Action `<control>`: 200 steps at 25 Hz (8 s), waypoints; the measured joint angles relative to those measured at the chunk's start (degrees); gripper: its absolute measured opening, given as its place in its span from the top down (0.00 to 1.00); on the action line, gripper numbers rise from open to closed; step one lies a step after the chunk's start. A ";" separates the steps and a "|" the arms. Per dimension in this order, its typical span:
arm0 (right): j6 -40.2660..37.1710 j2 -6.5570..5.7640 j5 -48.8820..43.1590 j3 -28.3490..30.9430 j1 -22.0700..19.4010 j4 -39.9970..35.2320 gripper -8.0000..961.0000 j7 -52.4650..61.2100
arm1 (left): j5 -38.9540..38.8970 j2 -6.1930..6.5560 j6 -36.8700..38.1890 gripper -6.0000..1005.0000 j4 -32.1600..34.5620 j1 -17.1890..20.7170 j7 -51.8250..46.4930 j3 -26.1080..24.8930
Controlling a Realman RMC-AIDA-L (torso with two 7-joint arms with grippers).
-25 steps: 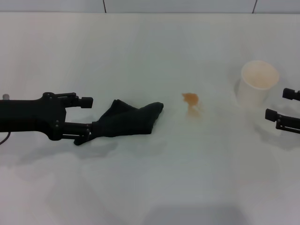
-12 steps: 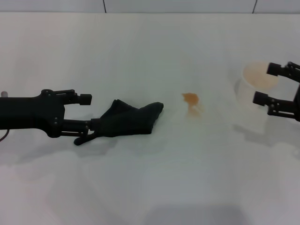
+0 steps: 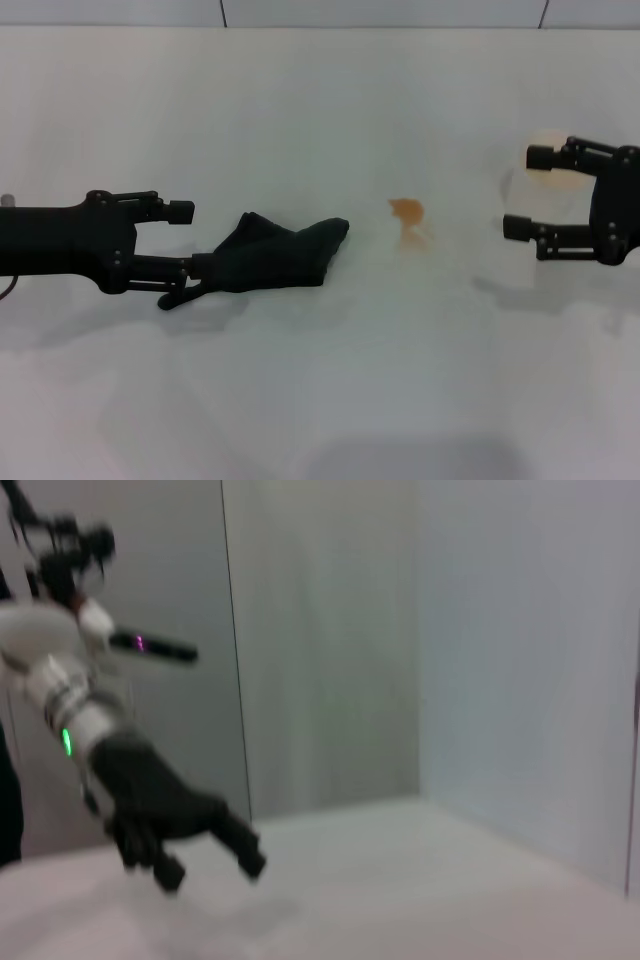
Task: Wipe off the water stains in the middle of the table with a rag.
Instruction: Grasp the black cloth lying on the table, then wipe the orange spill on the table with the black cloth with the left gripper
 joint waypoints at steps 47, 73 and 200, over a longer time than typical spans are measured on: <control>7.25 0.11 -15.34 -12.33 0.93 -16.38 0.09 19.75 | 24.58 3.06 -2.36 0.16 1.21 -17.47 -7.38 0.53; 7.35 0.10 -13.74 -13.39 0.40 -16.17 0.09 19.71 | 26.44 -6.14 -16.12 0.16 -0.56 -16.48 -3.83 4.95; 7.79 0.10 -11.59 -14.99 0.67 -15.90 0.09 20.28 | -8.38 -6.76 -38.33 0.94 -15.72 -24.97 5.06 38.85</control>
